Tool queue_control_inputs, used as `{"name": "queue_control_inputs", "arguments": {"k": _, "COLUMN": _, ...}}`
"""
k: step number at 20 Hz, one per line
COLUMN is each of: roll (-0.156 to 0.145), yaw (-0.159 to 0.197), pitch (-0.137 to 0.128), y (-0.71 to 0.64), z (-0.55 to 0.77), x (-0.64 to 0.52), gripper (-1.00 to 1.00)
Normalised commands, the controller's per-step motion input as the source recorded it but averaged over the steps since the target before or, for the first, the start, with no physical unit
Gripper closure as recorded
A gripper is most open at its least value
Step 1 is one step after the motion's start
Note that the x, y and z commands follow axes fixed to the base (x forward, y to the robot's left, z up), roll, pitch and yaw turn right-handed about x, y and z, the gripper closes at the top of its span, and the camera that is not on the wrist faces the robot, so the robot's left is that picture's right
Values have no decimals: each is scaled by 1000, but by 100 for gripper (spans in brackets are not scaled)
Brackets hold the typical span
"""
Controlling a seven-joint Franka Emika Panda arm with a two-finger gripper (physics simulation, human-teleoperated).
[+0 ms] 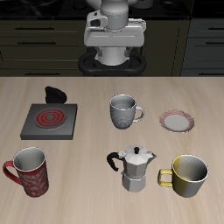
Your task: Place the white mug on the plate
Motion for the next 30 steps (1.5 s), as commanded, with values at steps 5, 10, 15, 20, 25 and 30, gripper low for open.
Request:
{"name": "queue_control_inputs", "arguments": {"k": 5, "roll": -1, "yaw": -13, "pitch": -3, "y": 6, "z": -310, "x": 151, "gripper": -100}}
{"name": "queue_control_inputs", "arguments": {"k": 10, "roll": 3, "yaw": -8, "pitch": -10, "y": 101, "z": -321, "x": 109, "gripper": -100}}
{"name": "queue_control_inputs", "arguments": {"k": 15, "roll": 17, "yaw": -11, "pitch": -7, "y": 99, "z": -274, "x": 126, "gripper": -100}}
{"name": "queue_control_inputs", "arguments": {"k": 20, "roll": -35, "yaw": -12, "pitch": -55, "y": 15, "z": -220, "x": 77, "gripper": -100}}
{"name": "queue_control_inputs", "arguments": {"k": 25, "roll": -1, "yaw": 7, "pitch": -30, "y": 28, "z": -173, "x": 37, "gripper": -100}}
{"name": "queue_control_inputs", "arguments": {"k": 30, "roll": -17, "yaw": -17, "pitch": 1, "y": -59, "z": -246, "x": 46, "gripper": -100}}
